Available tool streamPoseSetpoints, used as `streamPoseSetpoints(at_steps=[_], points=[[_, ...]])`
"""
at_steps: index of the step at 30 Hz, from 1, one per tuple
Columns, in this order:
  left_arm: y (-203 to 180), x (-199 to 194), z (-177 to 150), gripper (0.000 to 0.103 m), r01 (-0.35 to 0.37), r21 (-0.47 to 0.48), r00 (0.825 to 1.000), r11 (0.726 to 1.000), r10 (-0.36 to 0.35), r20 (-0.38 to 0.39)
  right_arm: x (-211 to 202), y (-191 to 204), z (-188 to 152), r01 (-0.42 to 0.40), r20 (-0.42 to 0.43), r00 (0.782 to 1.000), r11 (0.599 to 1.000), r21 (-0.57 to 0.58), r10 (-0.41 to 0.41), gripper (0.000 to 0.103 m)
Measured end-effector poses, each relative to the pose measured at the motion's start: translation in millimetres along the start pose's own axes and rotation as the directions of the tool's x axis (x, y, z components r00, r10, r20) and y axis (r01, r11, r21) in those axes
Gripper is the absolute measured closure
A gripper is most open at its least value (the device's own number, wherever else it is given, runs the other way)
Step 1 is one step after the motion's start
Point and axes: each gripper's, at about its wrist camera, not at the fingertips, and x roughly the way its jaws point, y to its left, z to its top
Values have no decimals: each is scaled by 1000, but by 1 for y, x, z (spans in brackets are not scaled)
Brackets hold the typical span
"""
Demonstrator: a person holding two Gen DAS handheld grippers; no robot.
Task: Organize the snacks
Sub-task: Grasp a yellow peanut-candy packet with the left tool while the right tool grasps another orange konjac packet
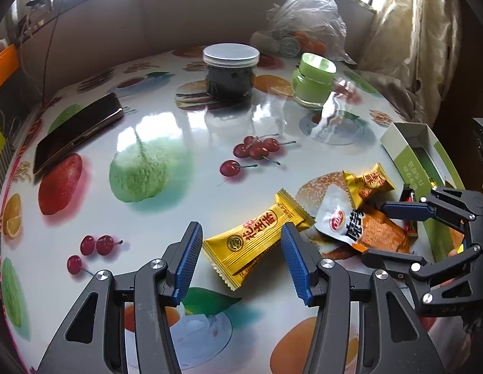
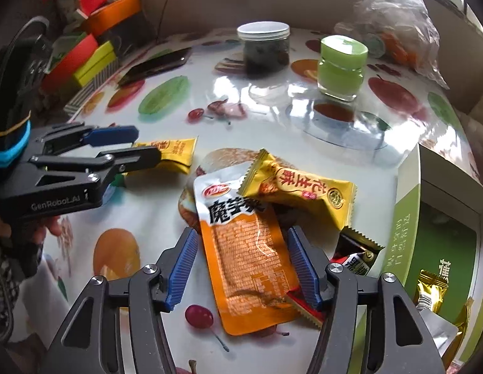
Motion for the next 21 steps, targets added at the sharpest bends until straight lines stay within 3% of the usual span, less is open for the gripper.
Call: streamPoseSetpoints(at_steps=[9,21], points=[[-11,8,1,49,-28,91,999,995,30,-23,5,12,0,100,3,995,994,-47,-100,42],[-5,14,-2,49,-7,50,999,999,9,-35,3,8,-1,120,24,993,993,3,-120,49]])
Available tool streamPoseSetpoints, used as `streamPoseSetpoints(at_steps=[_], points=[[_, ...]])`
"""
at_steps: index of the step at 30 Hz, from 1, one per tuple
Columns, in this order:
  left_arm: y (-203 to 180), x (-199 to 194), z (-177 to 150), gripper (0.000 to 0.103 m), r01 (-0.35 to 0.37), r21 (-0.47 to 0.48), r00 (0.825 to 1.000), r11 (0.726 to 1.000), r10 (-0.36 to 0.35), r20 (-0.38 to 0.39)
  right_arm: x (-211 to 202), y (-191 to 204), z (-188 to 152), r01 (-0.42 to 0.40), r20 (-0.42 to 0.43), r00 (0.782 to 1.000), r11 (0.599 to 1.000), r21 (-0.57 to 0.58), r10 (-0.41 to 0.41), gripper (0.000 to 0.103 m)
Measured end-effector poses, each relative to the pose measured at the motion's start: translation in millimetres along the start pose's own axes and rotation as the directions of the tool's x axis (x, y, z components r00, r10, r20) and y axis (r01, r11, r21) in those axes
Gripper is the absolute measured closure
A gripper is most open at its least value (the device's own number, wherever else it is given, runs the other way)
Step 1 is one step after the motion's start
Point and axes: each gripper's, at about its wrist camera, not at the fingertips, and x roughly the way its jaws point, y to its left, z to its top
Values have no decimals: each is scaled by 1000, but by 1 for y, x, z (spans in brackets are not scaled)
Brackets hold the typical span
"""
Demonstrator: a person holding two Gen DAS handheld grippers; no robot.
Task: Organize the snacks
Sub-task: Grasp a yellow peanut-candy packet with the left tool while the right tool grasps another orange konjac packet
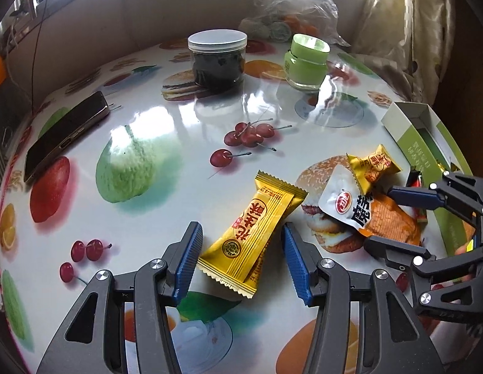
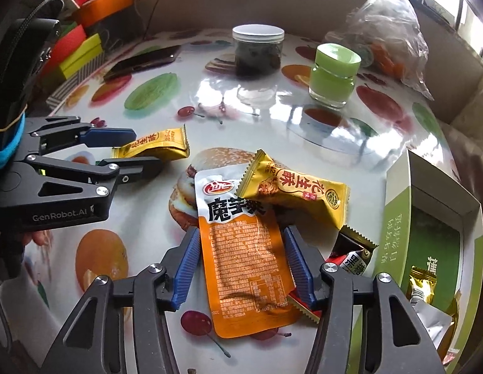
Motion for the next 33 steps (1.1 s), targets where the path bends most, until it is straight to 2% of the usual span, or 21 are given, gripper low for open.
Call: streamPoseSetpoints(at_steps=[5,8,10,12,21,33], points=[[1,0,0,50,8,-14,1000,1000,-8,7,-3,-1,-1,-5,11,1000,1000,19,4,54],[2,-1,0,63,15,-26,1000,1000,-15,9,-4,-2,-2,-5,17,1000,999,32,4,55],[3,-2,0,63,11,-31,1000,999,-10,11,-5,-1,-2,-3,21,1000,999,39,3,55],[3,-3,-1,72,14,-35,1000,999,-13,14,-6,-2,-3,-3,28,1000,999,45,2,57],[1,-13,-4,73,15,-59,999,998,-13,38,-13,-3,-7,-9,42,999,996,83,5,61],[-3,-22,-17,76,18,-69,999,997,-15,49,-21,8,-17,-66,56,997,992,106,60,62]])
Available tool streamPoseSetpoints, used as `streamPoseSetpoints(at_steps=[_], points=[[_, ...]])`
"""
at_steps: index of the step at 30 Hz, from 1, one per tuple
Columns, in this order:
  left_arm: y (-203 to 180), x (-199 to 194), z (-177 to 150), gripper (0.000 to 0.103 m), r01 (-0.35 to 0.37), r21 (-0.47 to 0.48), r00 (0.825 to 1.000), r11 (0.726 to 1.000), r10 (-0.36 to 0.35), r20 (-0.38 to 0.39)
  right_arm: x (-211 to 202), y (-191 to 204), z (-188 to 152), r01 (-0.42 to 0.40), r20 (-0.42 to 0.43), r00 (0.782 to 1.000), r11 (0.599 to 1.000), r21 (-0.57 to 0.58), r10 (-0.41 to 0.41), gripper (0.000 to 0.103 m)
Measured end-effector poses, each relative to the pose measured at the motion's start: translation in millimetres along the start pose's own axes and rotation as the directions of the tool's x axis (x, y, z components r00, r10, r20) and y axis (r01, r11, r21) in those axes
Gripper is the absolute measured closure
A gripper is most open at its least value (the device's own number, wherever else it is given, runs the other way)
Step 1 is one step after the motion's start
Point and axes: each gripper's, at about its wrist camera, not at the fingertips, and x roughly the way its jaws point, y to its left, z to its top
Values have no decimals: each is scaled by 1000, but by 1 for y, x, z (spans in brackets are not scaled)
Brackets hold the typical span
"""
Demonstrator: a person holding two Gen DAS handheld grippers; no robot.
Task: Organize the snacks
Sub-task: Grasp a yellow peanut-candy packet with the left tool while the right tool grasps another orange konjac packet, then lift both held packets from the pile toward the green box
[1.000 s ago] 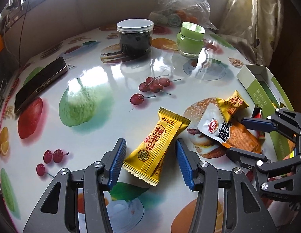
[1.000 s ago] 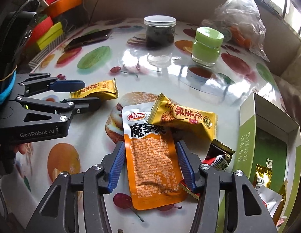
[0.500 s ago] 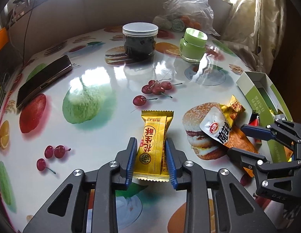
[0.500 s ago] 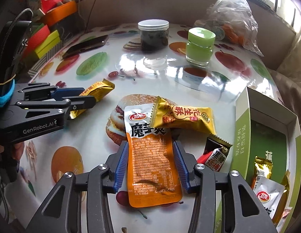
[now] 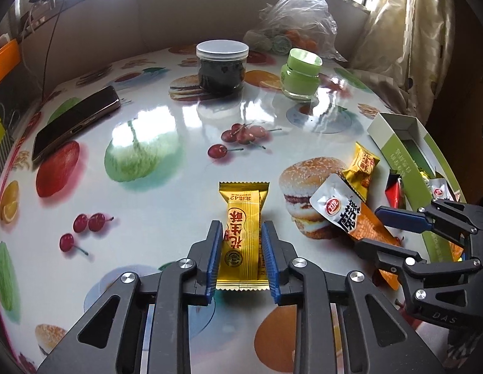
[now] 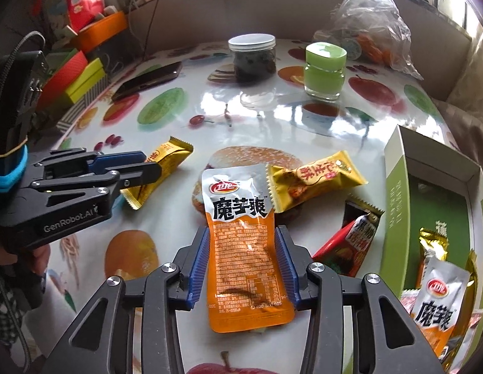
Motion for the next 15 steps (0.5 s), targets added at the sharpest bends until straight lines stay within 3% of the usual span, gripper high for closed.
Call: streamPoseSetpoints(at_steps=[8,15], points=[[2,2,0,75,0,-32,1000,999,0,-6,-6,6,-6,-15,13,1000,1000,8,15,63],[-4,13,1,67,-44,-9,998,999,43,-35,-12,7,-9,-16,25,1000,1000,19,15,63]])
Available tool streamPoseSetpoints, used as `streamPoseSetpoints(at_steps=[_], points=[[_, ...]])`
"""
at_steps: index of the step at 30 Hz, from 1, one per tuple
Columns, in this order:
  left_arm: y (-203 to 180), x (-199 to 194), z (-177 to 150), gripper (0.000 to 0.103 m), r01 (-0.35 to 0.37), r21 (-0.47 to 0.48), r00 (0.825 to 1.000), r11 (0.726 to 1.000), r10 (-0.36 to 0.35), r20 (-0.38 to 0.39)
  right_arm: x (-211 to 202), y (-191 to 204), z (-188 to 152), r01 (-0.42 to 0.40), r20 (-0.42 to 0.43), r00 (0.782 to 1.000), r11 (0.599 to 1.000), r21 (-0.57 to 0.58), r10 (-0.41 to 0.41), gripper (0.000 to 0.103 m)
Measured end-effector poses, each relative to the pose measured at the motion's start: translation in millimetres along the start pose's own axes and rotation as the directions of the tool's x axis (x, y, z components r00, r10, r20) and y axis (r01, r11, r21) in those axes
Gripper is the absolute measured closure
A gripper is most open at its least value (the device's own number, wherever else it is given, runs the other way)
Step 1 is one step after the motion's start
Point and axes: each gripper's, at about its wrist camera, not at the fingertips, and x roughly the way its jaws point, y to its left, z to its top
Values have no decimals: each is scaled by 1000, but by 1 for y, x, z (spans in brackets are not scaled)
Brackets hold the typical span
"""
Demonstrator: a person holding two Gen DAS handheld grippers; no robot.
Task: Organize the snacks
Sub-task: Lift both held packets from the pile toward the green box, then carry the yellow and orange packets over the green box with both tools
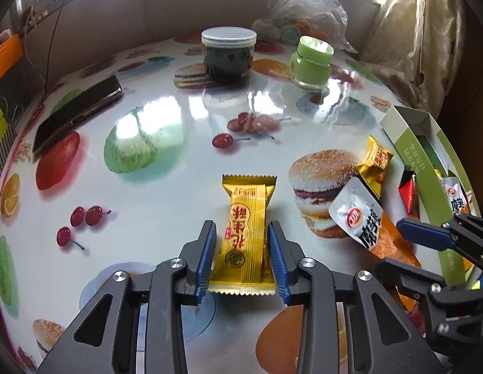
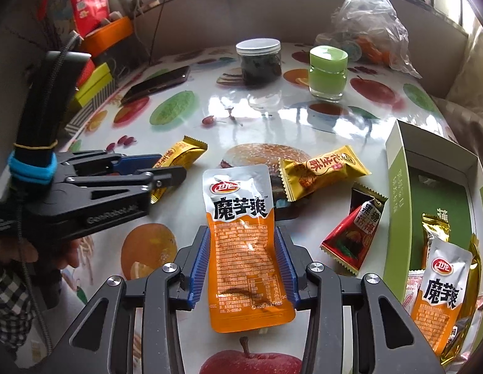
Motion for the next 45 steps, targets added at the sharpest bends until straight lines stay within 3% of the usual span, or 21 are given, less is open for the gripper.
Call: streamPoseSetpoints(at_steps=[6,8,17,25,27,30,35,37,39,45], points=[[0,-1,1,67,11,-14,1000,1000,-11,3,-6,0,-2,-7,11,1000,1000,12,7,63],[0,-3,0,73,9,-15,1000,1000,-9,12,-8,0,-3,-8,15,1000,1000,15,8,63],[-6,-22,-3,77,13,-6,999,1000,-13,51,-23,3,-8,-6,40,999,1000,22,5,63],[-6,-26,-11,78,20,-22,998,1000,-19,54,-33,5,-16,0,54,999,1000,24,-1,63],[-8,-26,-12,76,-5,-11,999,1000,5,52,-36,6,-18,-2,58,998,1000,26,0,63],[-10,-21,-11,65,-21,2,999,1000,21,43,-36,7,-19,-2,60,998,1000,26,0,63],[-8,-11,-12,65,-4,-23,1000,1000,5,15,-40,6,-19,-1,70,998,1000,32,-2,63],[-10,-10,-14,66,-32,-10,999,999,33,14,-42,5,-20,0,74,997,999,33,-2,63],[-11,-9,-15,73,-32,-4,999,999,32,13,-44,4,-21,3,77,997,999,35,-6,63],[-13,-10,-15,78,-34,-6,999,999,34,20,-50,3,-24,6,88,996,999,43,-9,63]])
